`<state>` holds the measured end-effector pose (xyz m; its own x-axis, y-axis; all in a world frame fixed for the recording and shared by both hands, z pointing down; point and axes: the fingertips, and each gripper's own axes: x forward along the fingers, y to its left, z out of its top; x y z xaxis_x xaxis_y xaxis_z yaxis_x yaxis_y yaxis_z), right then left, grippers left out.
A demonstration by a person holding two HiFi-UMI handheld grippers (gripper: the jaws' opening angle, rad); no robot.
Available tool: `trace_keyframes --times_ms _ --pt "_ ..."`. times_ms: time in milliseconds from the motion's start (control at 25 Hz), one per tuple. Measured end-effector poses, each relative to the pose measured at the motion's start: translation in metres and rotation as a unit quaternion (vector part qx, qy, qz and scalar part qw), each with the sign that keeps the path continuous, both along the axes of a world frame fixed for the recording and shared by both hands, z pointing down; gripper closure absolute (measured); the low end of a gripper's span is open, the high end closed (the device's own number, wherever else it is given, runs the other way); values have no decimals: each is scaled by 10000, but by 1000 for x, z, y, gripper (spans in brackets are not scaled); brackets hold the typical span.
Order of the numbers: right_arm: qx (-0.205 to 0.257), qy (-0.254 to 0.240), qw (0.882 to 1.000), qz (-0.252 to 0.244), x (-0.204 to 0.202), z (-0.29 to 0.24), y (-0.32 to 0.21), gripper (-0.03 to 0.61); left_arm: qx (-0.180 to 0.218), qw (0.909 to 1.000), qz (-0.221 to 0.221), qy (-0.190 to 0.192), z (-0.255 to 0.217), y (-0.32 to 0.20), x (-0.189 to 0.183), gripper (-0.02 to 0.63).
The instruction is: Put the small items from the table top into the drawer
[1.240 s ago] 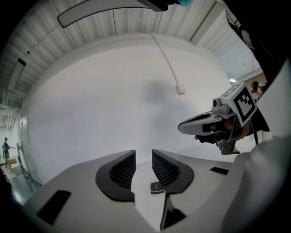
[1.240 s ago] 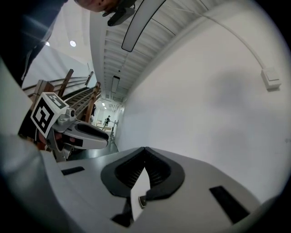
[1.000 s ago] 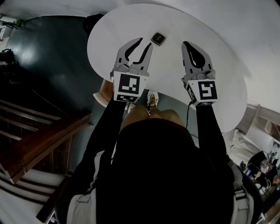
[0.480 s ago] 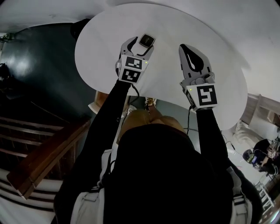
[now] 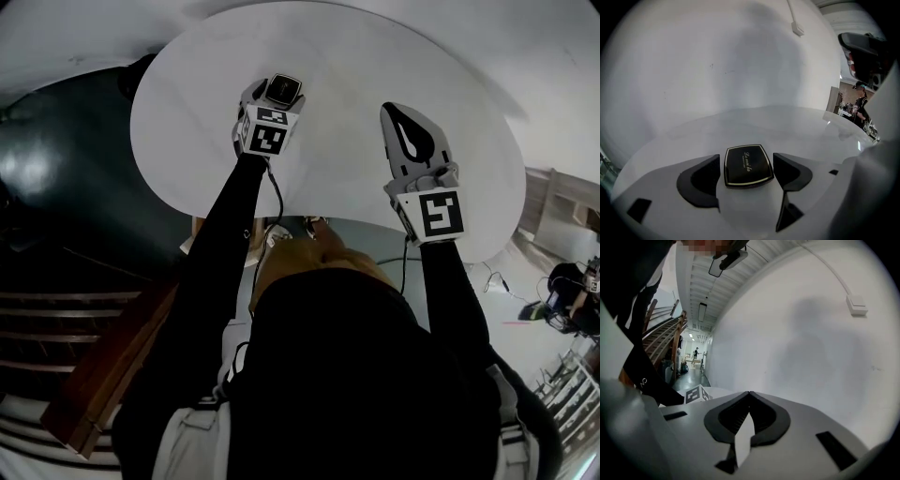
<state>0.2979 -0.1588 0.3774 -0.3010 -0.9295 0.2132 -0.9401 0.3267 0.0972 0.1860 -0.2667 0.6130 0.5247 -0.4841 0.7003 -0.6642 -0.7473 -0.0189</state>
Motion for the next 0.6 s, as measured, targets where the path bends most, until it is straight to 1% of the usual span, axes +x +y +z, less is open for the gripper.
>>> trace_keyframes --times_ms 200,360,480,600 --pt "-81 -2 9999 61 7 6 -1 552 -191 9997 118 -44 10 0 3 270" --pt "-29 14 10000 -38 -3 4 -1 552 -213 9997 124 -13 7 3 1 272" --pt "-9 16 9999 -144 -9 0 -4 552 -71 9999 145 49 -10 6 -2 272" --pt "63 -14 9996 -272 -15 -7 -8 552 145 9997 117 181 -39 13 -5 272"
